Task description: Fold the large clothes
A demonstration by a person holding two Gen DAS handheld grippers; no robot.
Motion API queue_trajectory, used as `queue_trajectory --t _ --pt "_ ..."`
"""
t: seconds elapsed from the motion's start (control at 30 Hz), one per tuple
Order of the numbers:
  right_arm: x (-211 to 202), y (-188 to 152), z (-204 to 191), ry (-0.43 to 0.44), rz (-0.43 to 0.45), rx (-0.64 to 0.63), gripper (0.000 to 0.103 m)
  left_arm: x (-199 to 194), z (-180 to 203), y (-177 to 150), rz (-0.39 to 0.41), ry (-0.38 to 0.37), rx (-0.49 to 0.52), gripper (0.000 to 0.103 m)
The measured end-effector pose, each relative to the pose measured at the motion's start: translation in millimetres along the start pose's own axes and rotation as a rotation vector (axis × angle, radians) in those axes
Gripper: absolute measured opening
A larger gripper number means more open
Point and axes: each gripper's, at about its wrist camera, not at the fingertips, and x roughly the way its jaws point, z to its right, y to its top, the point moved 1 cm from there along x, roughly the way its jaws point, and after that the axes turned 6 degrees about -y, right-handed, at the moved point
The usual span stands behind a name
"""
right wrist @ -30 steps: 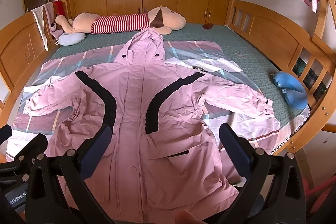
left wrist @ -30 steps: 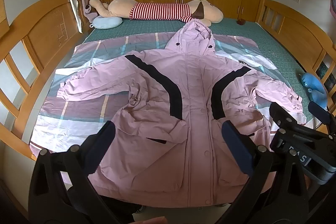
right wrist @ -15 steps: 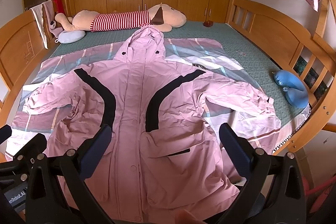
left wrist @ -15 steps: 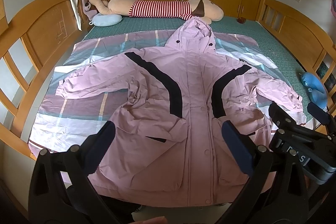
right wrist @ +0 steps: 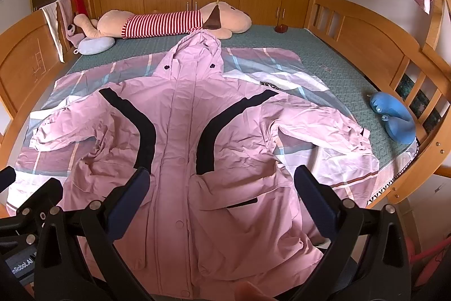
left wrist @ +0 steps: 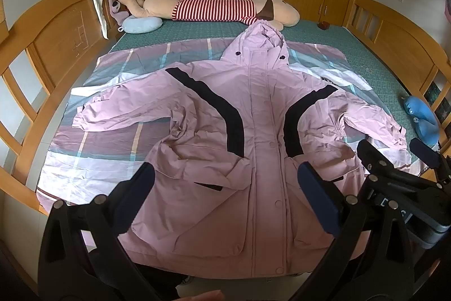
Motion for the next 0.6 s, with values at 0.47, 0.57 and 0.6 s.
queue_trajectory --t 0.47,0.57,0.6 --pt "20 0 1 -0.008 -0.031 -0.003 0.102 18 2 -1 -0.023 -0.001 0.0 0.101" --pt "27 -1 1 -0.008 -0.042 -0.003 0.102 25 1 1 -0.034 -0.004 -0.002 0.101" --pt "30 -1 2 -0.008 -0.042 0.0 0.102 28 0 2 -0.04 -0.005 -0.004 0.101"
